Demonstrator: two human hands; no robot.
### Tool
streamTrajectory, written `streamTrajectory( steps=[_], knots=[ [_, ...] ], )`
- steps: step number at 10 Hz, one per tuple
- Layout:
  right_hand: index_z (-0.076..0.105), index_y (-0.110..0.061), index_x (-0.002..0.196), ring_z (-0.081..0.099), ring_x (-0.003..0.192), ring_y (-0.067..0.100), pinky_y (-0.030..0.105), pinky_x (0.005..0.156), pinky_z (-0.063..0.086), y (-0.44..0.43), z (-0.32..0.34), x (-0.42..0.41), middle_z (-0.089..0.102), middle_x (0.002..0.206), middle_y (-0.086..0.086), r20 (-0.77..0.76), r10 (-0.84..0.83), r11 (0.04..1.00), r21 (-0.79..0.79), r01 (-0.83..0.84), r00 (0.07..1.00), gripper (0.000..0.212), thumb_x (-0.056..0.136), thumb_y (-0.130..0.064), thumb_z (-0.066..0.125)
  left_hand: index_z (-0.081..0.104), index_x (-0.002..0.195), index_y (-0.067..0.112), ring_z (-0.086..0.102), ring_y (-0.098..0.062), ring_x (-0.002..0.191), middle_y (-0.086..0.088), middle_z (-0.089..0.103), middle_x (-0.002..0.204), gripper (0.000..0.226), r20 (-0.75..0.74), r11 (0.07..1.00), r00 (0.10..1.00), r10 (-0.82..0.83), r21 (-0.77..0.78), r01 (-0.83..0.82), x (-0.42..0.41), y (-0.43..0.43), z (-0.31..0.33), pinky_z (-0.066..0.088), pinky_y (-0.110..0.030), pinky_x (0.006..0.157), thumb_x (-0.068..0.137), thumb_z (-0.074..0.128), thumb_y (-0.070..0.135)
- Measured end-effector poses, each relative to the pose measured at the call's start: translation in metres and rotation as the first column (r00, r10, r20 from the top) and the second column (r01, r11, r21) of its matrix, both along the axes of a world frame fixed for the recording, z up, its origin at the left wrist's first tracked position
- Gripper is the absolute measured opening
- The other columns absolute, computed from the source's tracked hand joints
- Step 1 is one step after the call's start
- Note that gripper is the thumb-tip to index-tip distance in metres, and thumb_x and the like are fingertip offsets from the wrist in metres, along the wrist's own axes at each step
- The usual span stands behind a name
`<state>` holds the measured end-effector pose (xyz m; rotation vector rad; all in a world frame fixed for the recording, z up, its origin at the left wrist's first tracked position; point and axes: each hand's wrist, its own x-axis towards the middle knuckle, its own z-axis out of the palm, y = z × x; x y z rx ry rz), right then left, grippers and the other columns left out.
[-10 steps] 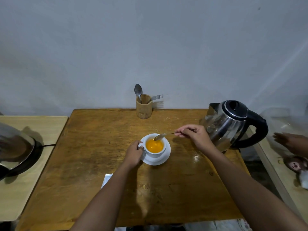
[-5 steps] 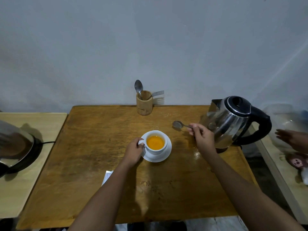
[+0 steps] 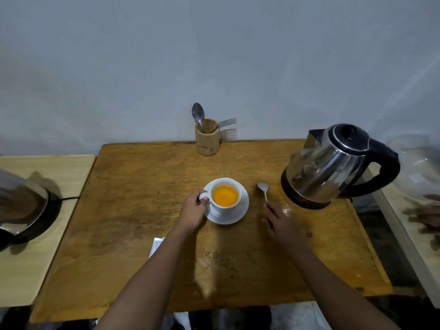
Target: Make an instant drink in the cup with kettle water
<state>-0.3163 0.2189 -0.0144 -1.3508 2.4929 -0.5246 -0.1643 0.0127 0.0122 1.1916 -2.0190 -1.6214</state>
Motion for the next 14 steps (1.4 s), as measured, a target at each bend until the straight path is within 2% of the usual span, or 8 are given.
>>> streamTrajectory(
  steps=[1, 2, 4, 7, 10, 12, 13, 14],
  knots=[
    [0.024, -0.013, 0.146, 0.031, 0.14, 0.018, 0.03, 0.111, 0.034, 0.001, -0.002, 0.007, 0.018, 0.158, 0.003, 0.072, -0.033, 0.997, 0.075, 0.028, 0.997, 0.056, 0.096, -0.02, 0.047, 0.057, 0.1, 0.019, 0.053, -0.017, 0.092, -0.004, 0.06, 0.103, 0.014, -0.009, 1.0, 1.0, -0.001, 0.005, 0.001, 0.001, 0.0, -0.001, 0.041, -0.027, 0.07, 0.093, 0.045, 0.014],
    [0.014, -0.016, 0.148, 0.026, 0.142, 0.015, 0.028, 0.111, 0.033, 0.002, 0.0, 0.012, 0.006, 0.16, -0.001, 0.09, -0.045, 0.988, 0.148, 0.031, 0.995, 0.061, 0.097, -0.022, 0.045, 0.057, 0.099, 0.019, 0.053, -0.016, 0.09, -0.005, 0.06, 0.103, 0.014, -0.01, 1.0, 1.0, 0.001, 0.009, -0.001, 0.001, -0.001, -0.001, 0.042, -0.022, 0.068, 0.093, 0.045, 0.014],
    [0.013, -0.015, 0.148, 0.023, 0.143, 0.016, 0.028, 0.115, 0.027, 0.0, -0.003, 0.017, 0.01, 0.16, 0.002, 0.056, -0.082, 0.985, 0.158, 0.072, 0.995, 0.06, 0.097, -0.027, 0.043, 0.057, 0.099, 0.017, 0.052, -0.012, 0.084, -0.003, 0.059, 0.1, 0.014, -0.021, 0.999, 1.0, -0.011, 0.039, 0.012, 0.001, -0.003, 0.001, 0.041, -0.022, 0.067, 0.093, 0.046, 0.012],
    [0.024, -0.014, 0.146, 0.029, 0.141, 0.018, 0.031, 0.113, 0.031, -0.009, 0.0, 0.015, 0.022, 0.157, 0.004, 0.033, -0.095, 0.984, 0.152, 0.089, 0.995, 0.054, 0.097, -0.026, 0.043, 0.056, 0.1, 0.017, 0.05, -0.012, 0.087, -0.005, 0.058, 0.104, 0.015, 0.009, 0.991, 0.992, -0.129, 0.03, 0.128, 0.004, -0.011, 0.007, 0.04, -0.021, 0.067, 0.094, 0.044, 0.012],
    [0.028, -0.014, 0.145, 0.03, 0.139, 0.017, 0.03, 0.112, 0.032, -0.01, 0.002, 0.012, 0.026, 0.155, 0.004, 0.037, -0.088, 0.982, 0.17, 0.081, 0.995, 0.053, 0.096, -0.023, 0.046, 0.058, 0.098, 0.019, 0.053, -0.016, 0.092, -0.006, 0.059, 0.105, 0.016, -0.011, 0.993, 0.993, -0.114, 0.039, 0.114, 0.006, -0.009, 0.009, 0.041, -0.022, 0.069, 0.094, 0.045, 0.012],
    [0.02, -0.021, 0.147, 0.024, 0.143, 0.018, 0.033, 0.114, 0.03, -0.005, 0.003, 0.014, 0.015, 0.159, 0.003, 0.072, -0.056, 0.98, 0.194, 0.041, 0.996, 0.058, 0.095, -0.023, 0.045, 0.052, 0.121, 0.015, 0.046, -0.012, 0.105, 0.004, 0.047, 0.115, 0.029, 0.09, 0.984, 0.996, -0.005, -0.179, 0.021, 0.008, 0.002, 0.008, 0.037, -0.027, 0.087, 0.093, 0.048, 0.02],
    [0.007, -0.023, 0.149, 0.015, 0.146, 0.018, 0.034, 0.116, 0.025, 0.0, 0.004, 0.016, 0.004, 0.16, 0.003, 0.098, -0.092, 0.978, 0.198, 0.071, 0.991, 0.064, 0.096, -0.026, 0.043, 0.05, 0.12, 0.017, 0.051, -0.017, 0.109, 0.006, 0.051, 0.113, 0.028, 0.133, 0.955, 0.991, 0.015, -0.296, 0.025, 0.024, 0.012, -0.004, 0.041, -0.031, 0.088, 0.094, 0.045, 0.025],
    [-0.006, -0.018, 0.148, 0.004, 0.148, 0.019, 0.036, 0.12, 0.016, 0.012, 0.005, 0.02, -0.006, 0.16, 0.004, 0.119, -0.195, 0.961, 0.222, 0.165, 0.973, 0.071, 0.097, -0.037, 0.038, 0.032, 0.14, 0.01, 0.029, -0.026, 0.14, -0.009, 0.035, 0.148, 0.047, 0.363, 0.928, 0.929, -0.067, -0.319, 0.192, 0.044, 0.025, -0.03, 0.026, -0.033, 0.114, 0.096, 0.037, 0.026]
  ],
)
